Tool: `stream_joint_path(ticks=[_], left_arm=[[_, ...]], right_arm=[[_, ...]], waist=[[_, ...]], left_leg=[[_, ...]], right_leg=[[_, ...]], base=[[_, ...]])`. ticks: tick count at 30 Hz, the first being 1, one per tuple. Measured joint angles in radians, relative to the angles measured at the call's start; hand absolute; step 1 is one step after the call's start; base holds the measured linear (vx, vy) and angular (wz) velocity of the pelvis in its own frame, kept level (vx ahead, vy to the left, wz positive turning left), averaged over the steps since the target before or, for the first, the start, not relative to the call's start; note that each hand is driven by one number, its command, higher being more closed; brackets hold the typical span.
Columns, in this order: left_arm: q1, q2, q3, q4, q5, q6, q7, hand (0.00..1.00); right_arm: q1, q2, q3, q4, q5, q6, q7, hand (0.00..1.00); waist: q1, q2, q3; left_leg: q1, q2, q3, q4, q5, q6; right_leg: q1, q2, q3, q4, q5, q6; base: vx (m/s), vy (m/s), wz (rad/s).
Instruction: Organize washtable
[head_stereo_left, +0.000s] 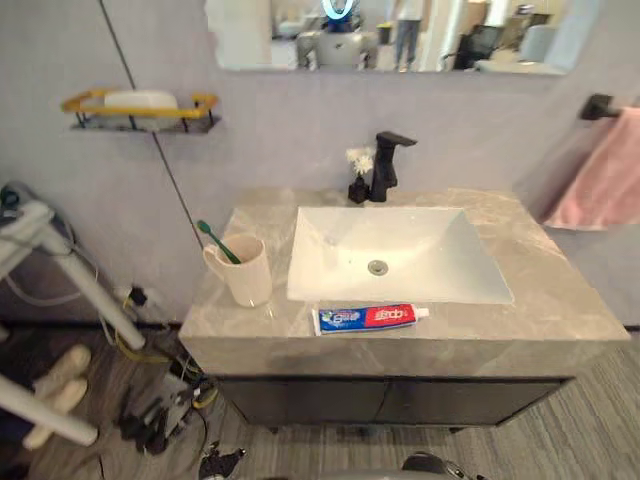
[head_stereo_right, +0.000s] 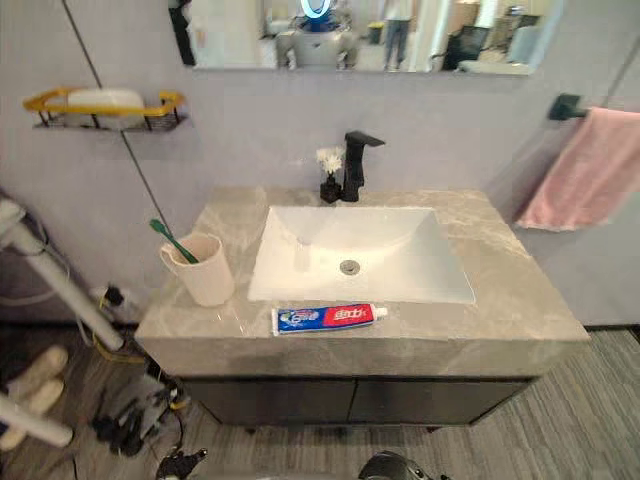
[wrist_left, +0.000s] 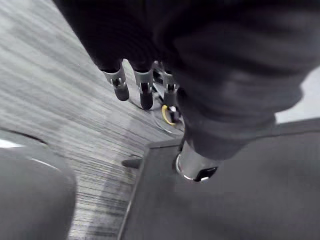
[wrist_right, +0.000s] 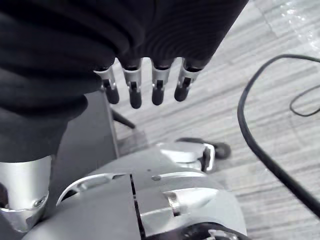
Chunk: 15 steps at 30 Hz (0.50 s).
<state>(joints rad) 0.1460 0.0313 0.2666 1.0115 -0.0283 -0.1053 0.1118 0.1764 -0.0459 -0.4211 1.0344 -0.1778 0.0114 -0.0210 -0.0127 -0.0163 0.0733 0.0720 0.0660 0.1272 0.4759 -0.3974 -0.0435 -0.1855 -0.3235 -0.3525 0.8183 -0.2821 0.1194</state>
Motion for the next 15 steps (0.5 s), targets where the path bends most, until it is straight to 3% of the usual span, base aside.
stream_joint_path(ticks=[1,2,3,6,8,9,12,15], left_arm=[[0.000,-0.001,0.001,0.004,0.000,0.000,-0.001,0.00],[-0.002,-0.008,0.004,0.010,-0.002,-0.002,-0.004,0.00],[-0.009,-0.015,0.011,0.016,-0.005,0.000,-0.007,0.00],[-0.009,-0.040,0.049,0.019,-0.009,0.001,-0.022,0.00],[-0.007,-0.057,0.096,-0.003,-0.017,0.002,-0.025,0.00],[-0.010,-0.069,0.113,-0.011,-0.041,0.001,-0.025,0.00],[-0.002,-0.093,0.120,-0.030,-0.073,-0.002,-0.022,0.00],[-0.001,-0.093,0.117,-0.036,-0.078,-0.015,-0.022,0.00]], right_arm=[[0.000,0.002,0.001,0.003,-0.001,0.000,0.004,0.00],[0.001,0.003,-0.001,0.009,-0.001,0.000,0.005,0.00],[0.001,0.000,-0.007,0.015,-0.001,0.001,0.005,0.00],[0.010,0.000,-0.009,0.010,-0.004,-0.002,0.004,0.00],[0.009,0.001,0.012,-0.006,-0.013,-0.002,0.003,0.00],[0.002,-0.005,0.038,-0.012,-0.019,-0.002,0.003,0.00],[-0.017,-0.008,0.039,-0.021,-0.029,-0.002,0.000,0.00],[-0.031,-0.003,0.048,-0.033,-0.026,-0.003,-0.003,0.00]], waist=[[0.000,0.002,0.001],[0.000,-0.003,0.009],[0.002,-0.001,0.008],[-0.001,0.015,0.014],[0.006,0.034,0.016],[0.023,0.038,0.021],[0.032,0.038,0.021],[0.029,0.030,0.027]], left_leg=[[0.001,-0.006,0.011,-0.008,0.005,0.011],[0.002,-0.025,0.017,-0.029,0.018,0.020],[0.007,-0.042,0.015,-0.052,0.030,0.025],[0.006,-0.041,-0.004,-0.076,0.048,0.021],[-0.045,-0.002,-0.016,0.004,0.040,0.005],[-0.076,0.016,-0.019,0.067,0.038,0.001],[-0.083,0.026,-0.036,0.076,0.027,-0.011],[-0.084,0.025,0.010,0.037,0.003,0.019]], right_leg=[[0.013,0.027,0.001,-0.012,-0.026,-0.015],[0.046,0.045,-0.015,-0.089,-0.054,-0.068],[0.072,0.040,-0.039,-0.158,-0.068,-0.078],[0.093,0.048,-0.071,-0.212,-0.040,-0.068],[0.098,0.079,-0.084,-0.259,-0.023,-0.071],[0.093,0.099,-0.076,-0.271,-0.011,-0.075],[0.086,0.132,-0.041,-0.295,0.018,-0.072],[0.035,0.144,0.011,-0.294,0.054,-0.085]], base=[[-0.13,0.104,-0.46],[-0.11,0.094,-0.22],[-0.12,0.092,-0.11],[-0.13,0.074,0.24],[-0.08,0.051,0.16],[-0.04,0.028,-0.32],[-0.06,0.023,-0.43],[-0.04,0.079,-0.53]])
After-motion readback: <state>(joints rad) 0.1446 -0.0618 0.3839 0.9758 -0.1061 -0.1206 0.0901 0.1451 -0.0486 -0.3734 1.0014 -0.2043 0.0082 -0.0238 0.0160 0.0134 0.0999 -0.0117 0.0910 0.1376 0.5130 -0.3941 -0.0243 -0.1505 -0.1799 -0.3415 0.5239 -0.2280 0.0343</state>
